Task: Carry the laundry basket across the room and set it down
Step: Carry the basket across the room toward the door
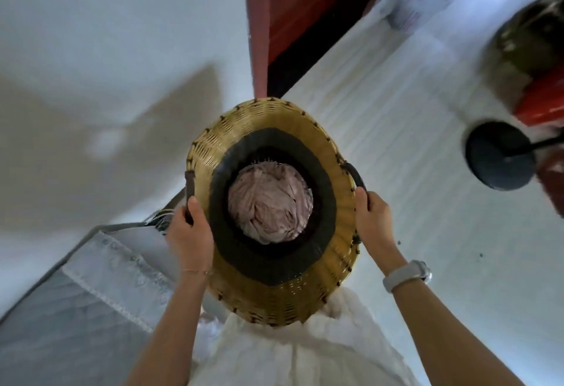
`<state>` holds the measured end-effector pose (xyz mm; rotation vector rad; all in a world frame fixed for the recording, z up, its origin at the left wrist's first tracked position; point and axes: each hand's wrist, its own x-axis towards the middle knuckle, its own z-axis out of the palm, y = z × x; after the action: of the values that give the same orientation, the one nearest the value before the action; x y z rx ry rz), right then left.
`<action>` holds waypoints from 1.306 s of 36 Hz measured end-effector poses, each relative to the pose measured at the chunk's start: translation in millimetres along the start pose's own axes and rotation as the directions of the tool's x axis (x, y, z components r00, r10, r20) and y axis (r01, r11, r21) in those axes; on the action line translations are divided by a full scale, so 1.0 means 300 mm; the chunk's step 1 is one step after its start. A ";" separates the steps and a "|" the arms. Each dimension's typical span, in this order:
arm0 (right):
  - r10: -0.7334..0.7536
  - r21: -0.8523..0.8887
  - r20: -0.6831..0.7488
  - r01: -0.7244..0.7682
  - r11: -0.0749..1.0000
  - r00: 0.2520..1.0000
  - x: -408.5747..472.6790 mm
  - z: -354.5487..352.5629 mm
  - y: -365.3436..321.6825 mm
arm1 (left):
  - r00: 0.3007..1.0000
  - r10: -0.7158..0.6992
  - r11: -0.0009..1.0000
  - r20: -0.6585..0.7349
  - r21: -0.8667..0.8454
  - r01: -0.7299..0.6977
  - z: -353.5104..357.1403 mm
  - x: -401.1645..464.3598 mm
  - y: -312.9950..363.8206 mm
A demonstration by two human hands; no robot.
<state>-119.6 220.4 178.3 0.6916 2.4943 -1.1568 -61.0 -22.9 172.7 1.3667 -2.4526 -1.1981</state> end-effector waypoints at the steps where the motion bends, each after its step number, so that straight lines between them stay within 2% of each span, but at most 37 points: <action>1: 0.017 0.018 -0.026 -0.017 1.000 1.000 -0.009 -0.033 0.027 | 0.999 0.037 0.999 0.028 0.002 -0.037 0.022 -0.011 0.031; 4: 0.097 0.095 -0.122 -0.085 0.992 0.988 -0.035 -0.141 0.126 | 0.979 0.177 0.983 0.106 0.028 -0.180 0.101 -0.065 0.127; 7: 0.221 0.217 -0.195 -0.177 0.960 0.956 -0.067 -0.247 0.252 | 0.930 0.303 0.947 0.206 0.042 -0.318 0.190 -0.153 0.221; 11: 0.364 0.379 -0.294 -0.242 0.893 0.883 -0.130 -0.394 0.452 | 0.820 0.456 0.872 0.345 0.010 -0.489 0.337 -0.319 0.335; 17: 0.548 0.549 -0.382 -0.294 0.783 0.744 -0.231 -0.612 0.785 | 0.649 0.548 0.776 0.528 -0.031 -0.630 0.563 -0.682 0.472; 24: 0.731 0.690 -0.381 -0.352 0.633 0.566 -0.329 -0.906 1.129 | 0.456 0.563 0.665 0.689 -0.050 -0.745 0.852 -1.131 0.555; 29: 0.810 0.757 -0.449 -0.320 0.569 0.378 -0.391 -1.074 1.300 | 0.273 0.552 0.572 0.788 -0.120 -0.812 1.016 -1.389 0.630; 31: 0.846 0.803 -0.444 -0.287 0.522 0.296 -0.434 -1.151 1.365 | 0.181 0.539 0.533 0.822 -0.167 -0.829 1.091 -1.521 0.664; 37: 0.900 0.880 -0.426 -0.186 0.436 0.093 -0.512 -1.337 1.477 | -0.030 0.486 0.478 0.873 -0.295 -0.828 1.270 -1.860 0.756; 43: 0.925 0.922 -0.378 -0.106 0.372 -0.047 -0.486 -1.473 1.596 | -0.153 0.412 0.440 0.898 -0.343 -0.830 1.470 -2.137 0.811; 47: 0.931 0.938 -0.347 -0.056 0.343 -0.115 -0.439 -1.625 1.684 | -0.207 0.363 0.428 0.908 -0.360 -0.829 1.623 -2.330 0.884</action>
<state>230.2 841.3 228.0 3.3542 1.3241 -1.3474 -31.2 868.0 210.0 -1.4610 -3.3011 -1.3214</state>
